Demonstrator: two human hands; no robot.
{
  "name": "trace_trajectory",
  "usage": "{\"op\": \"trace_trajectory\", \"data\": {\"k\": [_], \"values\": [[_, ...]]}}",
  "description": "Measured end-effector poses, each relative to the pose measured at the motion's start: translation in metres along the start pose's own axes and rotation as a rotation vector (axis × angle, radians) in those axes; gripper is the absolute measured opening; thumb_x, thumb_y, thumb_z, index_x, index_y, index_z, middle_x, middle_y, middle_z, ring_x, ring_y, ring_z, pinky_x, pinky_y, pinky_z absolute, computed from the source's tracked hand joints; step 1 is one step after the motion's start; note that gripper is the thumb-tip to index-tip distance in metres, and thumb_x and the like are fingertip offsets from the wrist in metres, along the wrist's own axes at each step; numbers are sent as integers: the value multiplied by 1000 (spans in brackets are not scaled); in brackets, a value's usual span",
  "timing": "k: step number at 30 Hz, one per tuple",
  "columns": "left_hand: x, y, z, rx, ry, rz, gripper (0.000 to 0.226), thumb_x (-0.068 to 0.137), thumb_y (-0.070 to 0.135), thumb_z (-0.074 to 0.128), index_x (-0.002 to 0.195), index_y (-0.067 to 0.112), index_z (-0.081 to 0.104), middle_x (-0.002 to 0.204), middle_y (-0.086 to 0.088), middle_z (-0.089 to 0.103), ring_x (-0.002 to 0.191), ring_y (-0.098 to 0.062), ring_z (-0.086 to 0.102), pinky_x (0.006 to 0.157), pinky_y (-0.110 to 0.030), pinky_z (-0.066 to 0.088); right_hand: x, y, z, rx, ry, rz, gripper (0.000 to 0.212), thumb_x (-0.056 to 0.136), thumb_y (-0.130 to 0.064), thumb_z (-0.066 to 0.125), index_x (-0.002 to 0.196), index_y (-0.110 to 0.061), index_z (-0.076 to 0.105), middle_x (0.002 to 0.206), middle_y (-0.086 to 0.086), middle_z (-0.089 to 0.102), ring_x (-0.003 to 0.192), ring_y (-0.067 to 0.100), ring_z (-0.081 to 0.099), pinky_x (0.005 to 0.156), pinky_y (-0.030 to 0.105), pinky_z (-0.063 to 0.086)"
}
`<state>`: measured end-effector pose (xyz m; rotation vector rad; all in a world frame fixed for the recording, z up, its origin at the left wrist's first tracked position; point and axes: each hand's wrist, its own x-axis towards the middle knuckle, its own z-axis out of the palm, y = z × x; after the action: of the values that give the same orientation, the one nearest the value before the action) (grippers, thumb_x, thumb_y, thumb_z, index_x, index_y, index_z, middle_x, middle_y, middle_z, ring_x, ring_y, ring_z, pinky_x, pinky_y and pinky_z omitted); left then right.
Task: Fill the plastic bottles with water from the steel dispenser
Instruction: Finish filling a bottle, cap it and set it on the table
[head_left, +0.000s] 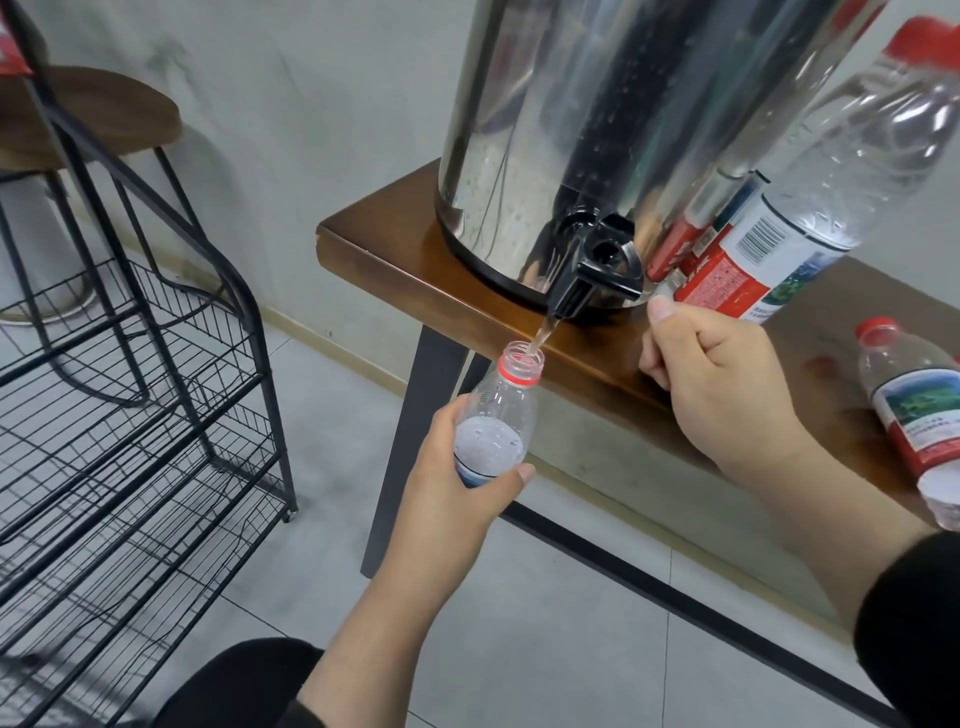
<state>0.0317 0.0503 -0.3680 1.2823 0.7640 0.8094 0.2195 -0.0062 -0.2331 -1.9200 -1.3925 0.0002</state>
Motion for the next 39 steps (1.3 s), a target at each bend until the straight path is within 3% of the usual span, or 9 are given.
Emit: {"op": "trace_trajectory", "data": {"k": [17, 22, 39], "values": [[1, -9, 0, 33, -11, -17, 69, 81, 25, 85, 137, 44, 47, 124, 16, 61, 117, -11, 61, 84, -15, 56, 0, -4, 0, -5, -4, 0, 53, 109, -30, 42, 61, -10, 49, 60, 6, 54, 61, 19, 48, 62, 28, 39], [1, -12, -1, 33, -8, -20, 71, 82, 25, 85, 138, 43, 46, 126, 16, 60, 118, -11, 60, 83, -9, 52, 0, -4, -1, -4, -9, -1, 52, 109, -30, 42, 61, -11, 49, 60, 5, 54, 60, 18, 48, 62, 29, 39], [5, -18, -2, 24, -12, -26, 71, 82, 23, 85, 137, 43, 46, 127, 14, 61, 119, -12, 61, 81, -7, 51, 1, -6, 0, 9, -10, 22, 52, 108, -31, 42, 61, -10, 51, 62, 6, 55, 61, 18, 48, 63, 31, 40]]}}
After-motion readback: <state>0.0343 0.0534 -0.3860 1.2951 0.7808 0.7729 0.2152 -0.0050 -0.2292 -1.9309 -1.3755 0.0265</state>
